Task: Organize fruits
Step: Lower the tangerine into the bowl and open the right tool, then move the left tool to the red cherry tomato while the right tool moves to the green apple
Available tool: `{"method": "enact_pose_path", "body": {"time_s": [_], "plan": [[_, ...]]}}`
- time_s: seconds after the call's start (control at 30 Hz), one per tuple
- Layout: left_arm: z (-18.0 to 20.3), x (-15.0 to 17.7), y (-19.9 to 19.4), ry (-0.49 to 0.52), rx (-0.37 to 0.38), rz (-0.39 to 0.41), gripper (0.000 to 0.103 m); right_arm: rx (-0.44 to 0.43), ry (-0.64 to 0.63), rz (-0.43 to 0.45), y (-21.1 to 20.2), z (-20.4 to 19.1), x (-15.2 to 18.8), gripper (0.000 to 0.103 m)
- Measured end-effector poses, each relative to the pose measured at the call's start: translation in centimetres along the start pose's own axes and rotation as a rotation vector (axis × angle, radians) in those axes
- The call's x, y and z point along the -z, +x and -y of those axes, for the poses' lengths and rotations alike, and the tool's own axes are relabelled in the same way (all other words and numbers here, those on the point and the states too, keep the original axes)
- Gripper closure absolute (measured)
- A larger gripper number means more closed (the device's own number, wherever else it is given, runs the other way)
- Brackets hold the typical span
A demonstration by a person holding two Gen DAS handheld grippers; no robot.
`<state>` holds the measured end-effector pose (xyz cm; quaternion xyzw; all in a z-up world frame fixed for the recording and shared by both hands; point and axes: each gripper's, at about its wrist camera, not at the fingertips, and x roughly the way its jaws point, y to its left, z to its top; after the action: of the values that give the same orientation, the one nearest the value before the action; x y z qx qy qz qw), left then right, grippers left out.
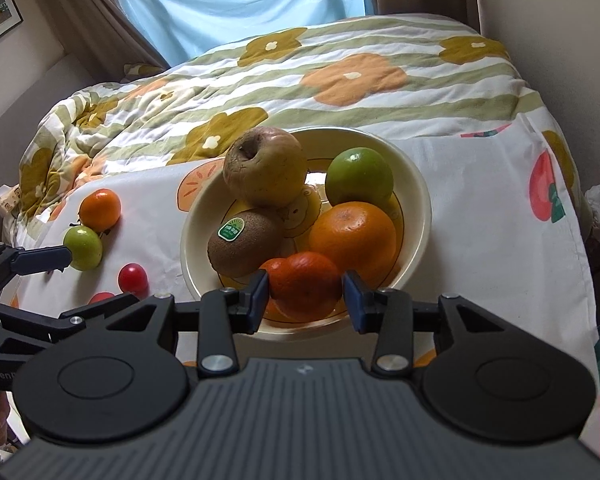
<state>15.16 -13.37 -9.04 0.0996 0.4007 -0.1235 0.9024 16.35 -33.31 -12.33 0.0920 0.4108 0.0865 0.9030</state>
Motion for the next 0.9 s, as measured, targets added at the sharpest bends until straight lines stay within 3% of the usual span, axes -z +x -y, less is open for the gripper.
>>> {"method": "enact_pose_path", "body": {"time_s": [0.1,0.4,0.73,0.9], "plan": [[-0.1,0.3,-0.3,0.003,-0.009,0.001,0.002,0.023,-0.011,0.032,-0.6,-0.4,0.3,0.002],[-0.4,0.9,-1.9,-0.028,-0.028,0.020,0.002,0.024,0.024,0.031,-2.0,-0.1,0.3,0.002],[-1.7,2.2,-6.6,-0.122,-0.117,0.061,0.002,0.062,0.046,0.060,-4.6,-1.1,0.2,0.000],[-3.2,3.5,-8.9,-0.176,-0.174,0.086,0.000,-0.018,0.026,0.058,-5.2,-2.2,0.1,0.000]]}}
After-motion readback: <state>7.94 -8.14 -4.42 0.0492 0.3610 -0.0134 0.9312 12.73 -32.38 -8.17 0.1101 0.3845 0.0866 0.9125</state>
